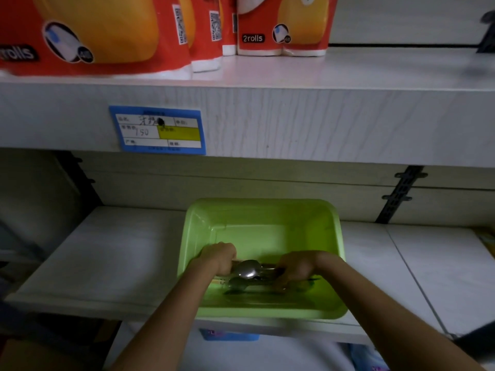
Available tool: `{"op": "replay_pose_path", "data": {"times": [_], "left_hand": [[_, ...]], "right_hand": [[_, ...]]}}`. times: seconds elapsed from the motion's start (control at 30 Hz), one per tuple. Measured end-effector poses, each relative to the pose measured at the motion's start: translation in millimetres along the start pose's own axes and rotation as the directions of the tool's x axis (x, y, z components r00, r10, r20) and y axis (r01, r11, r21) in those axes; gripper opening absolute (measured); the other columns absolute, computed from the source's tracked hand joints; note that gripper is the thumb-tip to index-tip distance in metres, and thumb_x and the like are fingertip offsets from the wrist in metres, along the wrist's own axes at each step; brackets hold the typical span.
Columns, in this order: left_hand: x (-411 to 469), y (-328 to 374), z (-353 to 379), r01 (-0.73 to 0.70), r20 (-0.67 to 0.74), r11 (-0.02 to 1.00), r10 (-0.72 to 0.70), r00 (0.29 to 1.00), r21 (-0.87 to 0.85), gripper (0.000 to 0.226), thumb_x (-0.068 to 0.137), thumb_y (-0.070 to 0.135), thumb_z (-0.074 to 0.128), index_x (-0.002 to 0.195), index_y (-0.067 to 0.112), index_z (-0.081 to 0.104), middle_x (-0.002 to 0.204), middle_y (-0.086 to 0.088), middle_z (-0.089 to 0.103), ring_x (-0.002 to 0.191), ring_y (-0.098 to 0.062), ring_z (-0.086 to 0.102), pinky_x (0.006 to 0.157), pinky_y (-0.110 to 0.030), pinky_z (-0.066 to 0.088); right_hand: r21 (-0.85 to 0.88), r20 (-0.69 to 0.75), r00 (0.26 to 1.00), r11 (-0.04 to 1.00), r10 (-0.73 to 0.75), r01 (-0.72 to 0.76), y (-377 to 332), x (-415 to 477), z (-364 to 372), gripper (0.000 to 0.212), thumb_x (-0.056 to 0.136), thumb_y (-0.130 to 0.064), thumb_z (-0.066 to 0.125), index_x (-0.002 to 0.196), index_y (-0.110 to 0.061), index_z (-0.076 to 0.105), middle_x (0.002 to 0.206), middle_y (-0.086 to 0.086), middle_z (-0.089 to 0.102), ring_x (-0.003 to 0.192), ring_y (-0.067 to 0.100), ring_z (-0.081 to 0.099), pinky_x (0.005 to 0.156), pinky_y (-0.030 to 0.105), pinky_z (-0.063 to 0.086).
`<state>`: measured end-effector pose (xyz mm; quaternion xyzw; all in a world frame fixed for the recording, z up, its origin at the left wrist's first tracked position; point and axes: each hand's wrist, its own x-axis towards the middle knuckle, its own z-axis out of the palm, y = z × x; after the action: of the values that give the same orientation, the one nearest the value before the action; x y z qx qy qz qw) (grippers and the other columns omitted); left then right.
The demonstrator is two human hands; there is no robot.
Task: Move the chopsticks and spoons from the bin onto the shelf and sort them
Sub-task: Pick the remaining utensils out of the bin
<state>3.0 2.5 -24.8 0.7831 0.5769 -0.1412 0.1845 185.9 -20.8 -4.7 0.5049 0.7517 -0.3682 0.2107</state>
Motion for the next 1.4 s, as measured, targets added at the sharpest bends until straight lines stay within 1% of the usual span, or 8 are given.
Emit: {"op": "replay_pose_path", "data": {"times": [0.1,0.3,0.63,0.83,1.0,1.17,1.3,1.4], "left_hand": [[0,-1,0,0.009,0.047,0.999,-0.007,0.999,-0.048,0.031,0.080,0.006,0.058,0.111,0.011,0.061,0.114,-0.011,0.065,0.102,-0.028,0.062,0.086,-0.034,0.049],[-3,1,1,0.016,0.114,0.999,-0.019,0.993,0.029,0.060,0.070,0.018,0.077,0.123,0.011,0.050,0.124,-0.008,0.057,0.109,-0.026,0.057,0.088,-0.033,0.048],[-6,9,7,-0.051,0.012,0.961,0.050,0.999,0.271,0.046,0.073,0.022,0.075,0.113,0.009,0.056,0.116,-0.009,0.061,0.104,-0.025,0.059,0.080,-0.030,0.045],[-8,5,4,-0.054,0.061,0.973,0.042,0.997,0.222,0.038,0.079,0.033,0.066,0.111,0.013,0.059,0.115,-0.008,0.062,0.104,-0.024,0.060,0.083,-0.030,0.045],[-5,1,0,-0.006,0.012,0.997,0.005,1.000,0.075,0.030,0.085,0.023,0.055,0.113,0.011,0.058,0.116,-0.010,0.063,0.104,-0.028,0.061,0.083,-0.032,0.048],[-1,-1,4,-0.023,-0.110,0.999,0.025,0.994,0.024,0.025,0.083,0.020,0.064,0.107,0.014,0.062,0.114,-0.007,0.064,0.103,-0.025,0.061,0.082,-0.031,0.045],[1,-2,7,-0.031,-0.148,0.999,0.035,0.988,0.034,0.025,0.081,0.020,0.067,0.106,0.015,0.064,0.113,-0.006,0.065,0.102,-0.024,0.061,0.080,-0.030,0.045],[1,-2,7,-0.034,-0.143,0.999,0.038,0.989,0.031,0.025,0.083,0.016,0.064,0.108,0.015,0.064,0.113,-0.006,0.065,0.100,-0.024,0.061,0.082,-0.031,0.045]], "right_hand": [[-0.001,-0.056,0.998,1.000,-0.013,0.013,0,-11,-8,0.027,0.092,-0.024,0.051,0.065,-0.026,0.053,0.063,-0.008,0.048,0.058,0.005,0.042,0.055,0.018,0.031],[0.248,-0.339,0.941,0.965,0.010,0.079,5,-26,-26,0.027,0.094,-0.023,0.042,0.076,-0.019,0.061,0.071,-0.002,0.056,0.081,0.016,0.052,0.075,0.028,0.040],[0.153,-0.455,0.890,0.988,0.038,0.036,14,-18,-15,0.047,0.092,-0.044,0.048,0.048,-0.027,0.052,0.043,-0.010,0.052,0.053,0.005,0.046,0.058,0.021,0.035],[0.073,-0.420,0.907,0.997,0.002,0.031,13,-19,-10,0.046,0.093,-0.043,0.046,0.050,-0.027,0.053,0.058,-0.009,0.054,0.054,0.003,0.046,0.056,0.017,0.034],[0.235,-0.221,0.975,0.968,-0.033,0.086,9,-21,-3,0.029,0.097,-0.026,0.042,0.068,-0.023,0.047,0.066,-0.007,0.055,0.057,0.004,0.051,0.057,0.016,0.040],[0.075,-0.128,0.992,0.997,-0.015,0.025,3,-13,9,0.018,0.098,-0.031,0.037,0.091,-0.014,0.040,0.073,-0.001,0.042,0.064,0.014,0.040,0.054,0.024,0.029],[0.015,-0.181,0.983,1.000,0.004,-0.001,1,-2,18,0.026,0.090,-0.039,0.052,0.078,-0.016,0.047,0.080,0.007,0.051,0.079,0.020,0.049,0.056,0.029,0.032],[-0.044,-0.137,0.991,0.999,-0.003,-0.003,2,5,24,0.031,0.090,-0.037,0.053,0.105,-0.010,0.058,0.107,0.019,0.059,0.092,0.025,0.055,0.070,0.031,0.041]]}}
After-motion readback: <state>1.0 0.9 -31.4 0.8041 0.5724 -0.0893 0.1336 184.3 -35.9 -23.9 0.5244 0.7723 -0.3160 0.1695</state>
